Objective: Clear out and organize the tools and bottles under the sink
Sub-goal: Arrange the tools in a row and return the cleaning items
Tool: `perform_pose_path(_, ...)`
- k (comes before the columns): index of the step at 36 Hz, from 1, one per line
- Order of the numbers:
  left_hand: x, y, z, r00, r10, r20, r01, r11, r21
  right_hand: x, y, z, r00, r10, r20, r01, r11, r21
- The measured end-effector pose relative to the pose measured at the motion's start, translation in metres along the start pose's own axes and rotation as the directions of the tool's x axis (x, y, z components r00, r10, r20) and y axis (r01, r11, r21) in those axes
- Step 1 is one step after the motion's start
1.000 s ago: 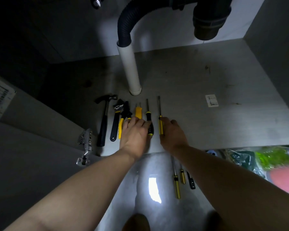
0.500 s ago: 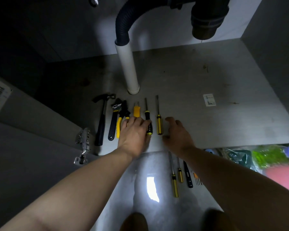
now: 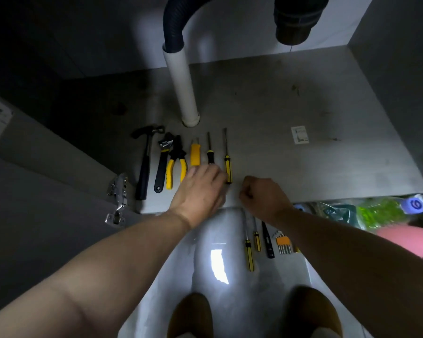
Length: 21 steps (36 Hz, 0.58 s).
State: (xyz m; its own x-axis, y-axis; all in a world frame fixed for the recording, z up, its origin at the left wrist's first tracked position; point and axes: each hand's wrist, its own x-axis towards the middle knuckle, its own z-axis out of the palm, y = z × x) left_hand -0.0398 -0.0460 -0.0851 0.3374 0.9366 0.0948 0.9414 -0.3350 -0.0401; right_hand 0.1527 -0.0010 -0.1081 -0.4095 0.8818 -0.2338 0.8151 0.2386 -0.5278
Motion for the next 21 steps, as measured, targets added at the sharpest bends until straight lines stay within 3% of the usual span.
perform_pose_path(3, -0.017, 0.019, 0.005, 0.950, 0.304, 0.068, -0.302, 0.953, -0.041, -0.021, 0.014, 0.004, 0.996, -0.022, 0.091, 0.034, 0.991, -0.133)
perform_pose_path(5, -0.030, 0.036, 0.015, 0.899, 0.390, 0.196, -0.368, 0.919, -0.141, -0.036, 0.026, 0.010, 0.975, -0.004, 0.224, 0.041, 0.986, -0.164)
perform_pose_path(8, -0.046, 0.062, 0.036, 0.812, 0.305, 0.498, -0.171, 0.940, -0.297, -0.059, 0.045, 0.022, 0.924, 0.071, 0.376, 0.014, 0.976, -0.219)
perform_pose_path(11, -0.060, 0.084, 0.064, 0.662, 0.232, 0.713, 0.071, 0.927, -0.368, -0.077, 0.060, 0.030, 0.898, 0.116, 0.424, -0.025, 0.976, -0.215)
perform_pose_path(15, -0.074, 0.103, 0.092, 0.609, 0.280, 0.742, 0.125, 0.890, -0.438, -0.086, 0.066, 0.037, 0.892, 0.076, 0.446, -0.003, 0.987, -0.161)
perform_pose_path(21, -0.083, 0.103, 0.112, 0.630, 0.212, 0.747, 0.218, 0.875, -0.433, -0.087, 0.055, 0.055, 0.870, 0.073, 0.488, 0.044, 0.974, -0.224)
